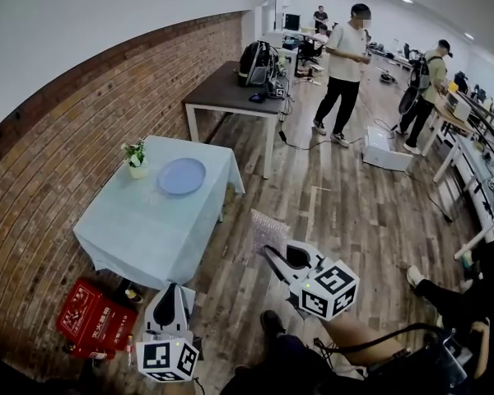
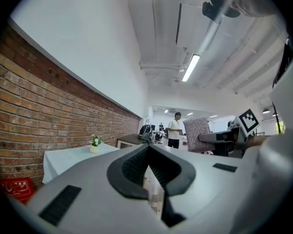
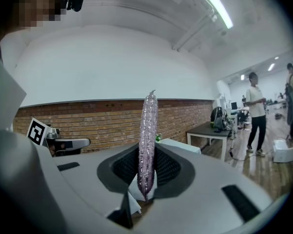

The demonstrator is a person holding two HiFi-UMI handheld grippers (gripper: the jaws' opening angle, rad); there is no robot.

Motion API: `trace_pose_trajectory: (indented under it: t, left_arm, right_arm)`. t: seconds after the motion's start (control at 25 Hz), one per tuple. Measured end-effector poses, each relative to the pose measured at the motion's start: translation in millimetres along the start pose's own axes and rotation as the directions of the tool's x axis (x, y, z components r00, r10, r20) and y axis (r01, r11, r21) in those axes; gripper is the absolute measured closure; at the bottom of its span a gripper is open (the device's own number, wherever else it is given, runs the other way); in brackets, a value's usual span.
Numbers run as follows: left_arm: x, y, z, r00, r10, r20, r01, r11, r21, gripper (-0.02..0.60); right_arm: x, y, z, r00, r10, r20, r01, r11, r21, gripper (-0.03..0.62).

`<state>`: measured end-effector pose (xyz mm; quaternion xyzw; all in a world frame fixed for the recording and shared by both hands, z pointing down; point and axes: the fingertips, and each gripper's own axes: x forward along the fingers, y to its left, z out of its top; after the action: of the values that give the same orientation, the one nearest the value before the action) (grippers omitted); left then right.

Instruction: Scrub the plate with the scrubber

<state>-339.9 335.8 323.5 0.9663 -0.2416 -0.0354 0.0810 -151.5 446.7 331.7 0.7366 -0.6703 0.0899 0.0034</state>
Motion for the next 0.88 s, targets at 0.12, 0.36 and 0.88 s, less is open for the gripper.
trace_pose_trajectory:
  t: [0.12, 0.36, 0.88]
  left_arm:
    - [22.3, 7.1, -0.2, 1.0, 0.026, -0.002, -0.026, 1.0, -0.004, 0.572]
    - [80.0, 15.6, 2.4, 0.997, 0.077, 0.0, -0.077, 0.997, 0.001, 0.572]
    - [214.5, 21.9, -9.8, 0.986, 0.148, -0.075, -0.147, 0.989, 0.017, 0.572]
  right_arm:
    - [18.4, -15.3, 1.4, 1.0, 0.006, 0.001, -0.006, 1.0, 0.012, 0.525]
    - [56.3, -56.3, 8.8, 0.999, 0.049, 0.009, -0.049, 0.999, 0.006, 0.523]
    - [134.8, -166.2, 17.5, 0.989, 0.138, -0.044, -0.137, 0.99, 0.038, 0.523]
